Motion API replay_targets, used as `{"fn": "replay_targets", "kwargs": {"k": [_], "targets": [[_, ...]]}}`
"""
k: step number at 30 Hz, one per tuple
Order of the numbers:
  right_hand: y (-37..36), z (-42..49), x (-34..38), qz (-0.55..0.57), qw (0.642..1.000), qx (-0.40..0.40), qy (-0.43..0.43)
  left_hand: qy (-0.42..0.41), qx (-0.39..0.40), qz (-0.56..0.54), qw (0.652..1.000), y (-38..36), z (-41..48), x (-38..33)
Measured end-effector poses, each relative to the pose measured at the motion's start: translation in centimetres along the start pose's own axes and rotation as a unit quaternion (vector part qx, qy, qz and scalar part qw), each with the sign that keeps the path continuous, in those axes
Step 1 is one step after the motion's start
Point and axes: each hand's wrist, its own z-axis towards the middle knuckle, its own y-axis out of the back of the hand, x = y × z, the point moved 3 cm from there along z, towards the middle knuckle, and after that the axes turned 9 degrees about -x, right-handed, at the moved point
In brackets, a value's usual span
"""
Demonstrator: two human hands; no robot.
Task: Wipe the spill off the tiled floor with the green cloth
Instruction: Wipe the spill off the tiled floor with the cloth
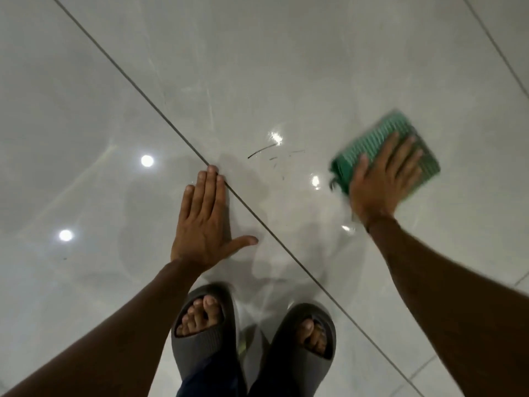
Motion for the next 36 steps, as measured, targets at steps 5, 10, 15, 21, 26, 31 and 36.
{"fn": "replay_targets", "kwargs": {"k": [5,10,15,21,26,31,36], "targets": [[-1.2,-1.1,13.4,0.005,0.964,0.022,0.266,-0.002,-0.033,-0.027,0.999,0.3,-0.2,0.2],[-0.4,-9.1,3.2,0.003,0.934,0.069,0.35,0.088,-0.079,0.007,0.993,1.7,0.0,4.4],[-0.3,-0.2,2.8,-0.023,0.995,0.01,0.098,0.075,-0.08,0.02,0.994,0.8,-0.2,5.5],[-1.4,-1.8,18.1,-0.012,0.956,0.01,0.293,0.07,-0.102,0.024,0.992,0.9,-0.2,5.6],[-1.3,-11.3,10.1,-0.018,0.904,0.106,0.413,0.06,-0.107,0.03,0.992,0.7,-0.2,5.9],[0.1,-4.6,5.1,-0.023,0.959,0.093,0.268,0.056,-0.096,0.033,0.993,0.5,-0.2,6.0],[-0.9,-0.7,17.3,0.002,0.976,0.009,0.217,0.059,-0.086,0.037,0.994,0.5,-0.1,6.1]]}}
